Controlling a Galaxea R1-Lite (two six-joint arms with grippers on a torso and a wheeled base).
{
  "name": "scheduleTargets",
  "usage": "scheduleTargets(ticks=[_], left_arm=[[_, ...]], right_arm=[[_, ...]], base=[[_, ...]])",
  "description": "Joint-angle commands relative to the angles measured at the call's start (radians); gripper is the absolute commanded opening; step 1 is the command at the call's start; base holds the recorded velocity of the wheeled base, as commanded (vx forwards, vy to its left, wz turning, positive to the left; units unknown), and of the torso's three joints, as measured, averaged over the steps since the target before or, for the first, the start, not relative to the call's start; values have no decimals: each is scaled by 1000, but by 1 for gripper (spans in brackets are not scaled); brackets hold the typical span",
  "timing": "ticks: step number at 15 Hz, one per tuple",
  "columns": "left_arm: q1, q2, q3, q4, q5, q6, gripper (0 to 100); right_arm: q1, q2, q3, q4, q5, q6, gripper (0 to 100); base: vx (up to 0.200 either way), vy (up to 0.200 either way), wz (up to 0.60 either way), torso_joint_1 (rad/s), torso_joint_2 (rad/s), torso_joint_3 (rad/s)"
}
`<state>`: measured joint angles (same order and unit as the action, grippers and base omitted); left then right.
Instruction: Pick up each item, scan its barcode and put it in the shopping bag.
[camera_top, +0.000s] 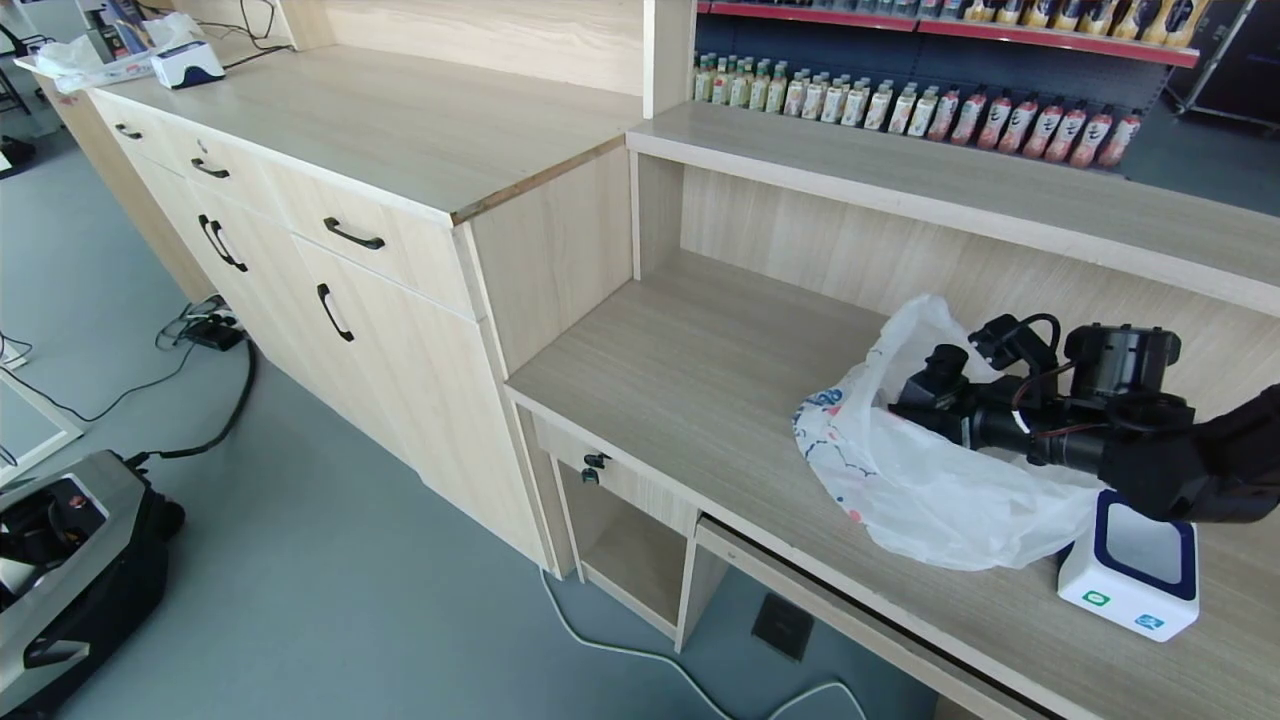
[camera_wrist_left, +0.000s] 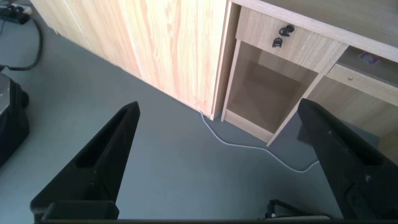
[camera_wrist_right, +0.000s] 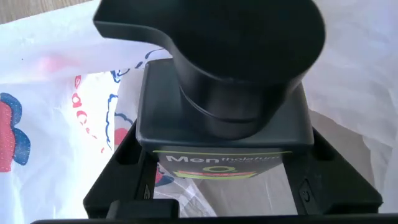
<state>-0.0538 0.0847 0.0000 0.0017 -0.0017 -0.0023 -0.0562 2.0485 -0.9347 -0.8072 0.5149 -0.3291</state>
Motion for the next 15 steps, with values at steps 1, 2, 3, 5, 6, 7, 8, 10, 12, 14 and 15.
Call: scheduleTargets(ticks=[1,2,3,5,6,7,8,10,12,14,15], left_arm=[[0,0,0,0,0,-1,100],[0,0,0,0,0,-1,100],[0,0,0,-2,0,-1,100],[0,0,0,0,0,-1,100],[0,0,0,0,0,-1,100],[0,0,0,0,0,-1,100],[0,0,0,0,0,-1,100],[0,0,0,0,0,-1,100],[0,0,0,0,0,-1,100],[0,0,0,0,0,-1,100],[0,0,0,0,0,-1,100]], right_arm=[[9,22,-3,-6,2,-1,0],[10,24,-1,-7,2,-1,0],[15,27,0,-10,2,-1,0],[18,36,11,-10,2,-7,0],[18,38,23,-10,4,-7,0],[18,39,37,-9,4,-8,0],[19,39,50,-10,4,-8,0],[21,39,60,-10,4,-11,0],[21,47,56,-10,4,-11,0],[21,48,60,-12,4,-14,0],[21,48,60,-10,4,-18,0]], base=[[0,0,0,0,0,0],[0,0,0,0,0,0],[0,0,0,0,0,0],[0,0,0,0,0,0],[0,0,0,0,0,0],[0,0,0,0,0,0],[0,0,0,0,0,0],[0,0,0,0,0,0],[0,0,0,0,0,0],[0,0,0,0,0,0],[0,0,0,0,0,0]])
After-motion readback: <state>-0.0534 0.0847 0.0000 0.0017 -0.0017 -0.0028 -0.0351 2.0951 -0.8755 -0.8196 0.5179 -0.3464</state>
